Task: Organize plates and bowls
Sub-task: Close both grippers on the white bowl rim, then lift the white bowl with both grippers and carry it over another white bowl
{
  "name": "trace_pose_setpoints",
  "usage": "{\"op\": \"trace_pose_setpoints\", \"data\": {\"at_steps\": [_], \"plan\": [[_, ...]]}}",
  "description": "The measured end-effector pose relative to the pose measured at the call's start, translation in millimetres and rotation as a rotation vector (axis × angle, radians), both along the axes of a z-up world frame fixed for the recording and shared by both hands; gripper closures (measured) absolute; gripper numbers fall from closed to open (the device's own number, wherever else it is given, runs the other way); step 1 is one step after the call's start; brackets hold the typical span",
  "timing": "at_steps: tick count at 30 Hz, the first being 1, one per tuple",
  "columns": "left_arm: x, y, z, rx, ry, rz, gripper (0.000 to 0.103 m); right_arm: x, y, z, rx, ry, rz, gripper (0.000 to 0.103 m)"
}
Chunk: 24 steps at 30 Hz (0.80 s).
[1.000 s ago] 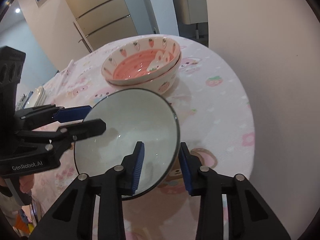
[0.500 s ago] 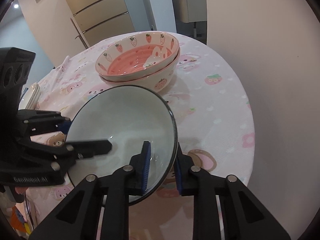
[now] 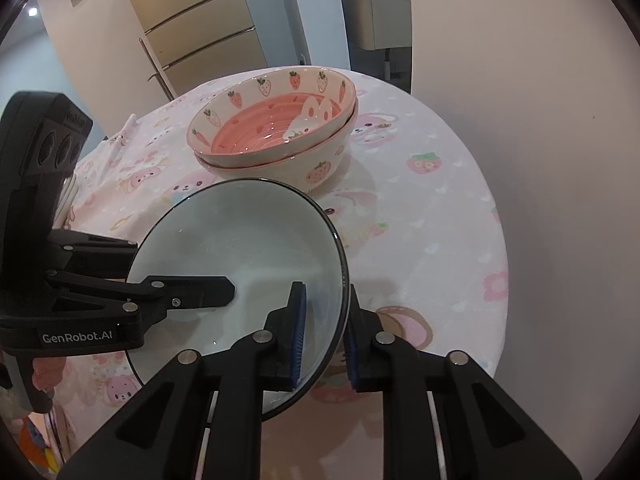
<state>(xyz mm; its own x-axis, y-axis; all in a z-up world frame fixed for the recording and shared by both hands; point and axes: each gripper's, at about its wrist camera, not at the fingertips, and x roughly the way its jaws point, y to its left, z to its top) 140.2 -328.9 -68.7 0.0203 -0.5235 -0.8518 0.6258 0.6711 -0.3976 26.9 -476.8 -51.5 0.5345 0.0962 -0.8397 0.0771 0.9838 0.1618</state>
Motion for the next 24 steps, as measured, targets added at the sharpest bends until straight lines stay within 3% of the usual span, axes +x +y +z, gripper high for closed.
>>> {"op": "trace_pose_setpoints", "data": {"at_steps": [5, 8, 12, 16, 20, 24], "plan": [[-8.6, 13.0, 3.9, 0.012, -0.057, 0.01, 0.084, -5.2, -6.6, 1.0, 0.054, -0.007, -0.01, 0.089], [-12.3, 13.5, 6.9, 0.007, -0.043, 0.013, 0.085, -7.6, -10.9, 2.3, 0.092, 0.001, -0.015, 0.09], [-10.1, 18.6, 12.0, -0.001, -0.018, 0.031, 0.088, -9.1, -6.3, 9.7, 0.068, -0.016, -0.014, 0.093], [-13.4, 31.0, 24.0, 0.014, -0.081, 0.028, 0.09, -10.2, 4.3, 23.1, 0.067, -0.049, 0.01, 0.094], [-12.9, 43.6, 32.6, -0.004, -0.079, 0.048, 0.09, -11.1, 21.2, 36.8, 0.0, -0.077, 0.039, 0.094], [-16.7, 52.0, 48.1, -0.023, -0.093, 0.062, 0.09, -10.7, 24.6, 48.0, 0.014, -0.098, 0.047, 0.093]]}}
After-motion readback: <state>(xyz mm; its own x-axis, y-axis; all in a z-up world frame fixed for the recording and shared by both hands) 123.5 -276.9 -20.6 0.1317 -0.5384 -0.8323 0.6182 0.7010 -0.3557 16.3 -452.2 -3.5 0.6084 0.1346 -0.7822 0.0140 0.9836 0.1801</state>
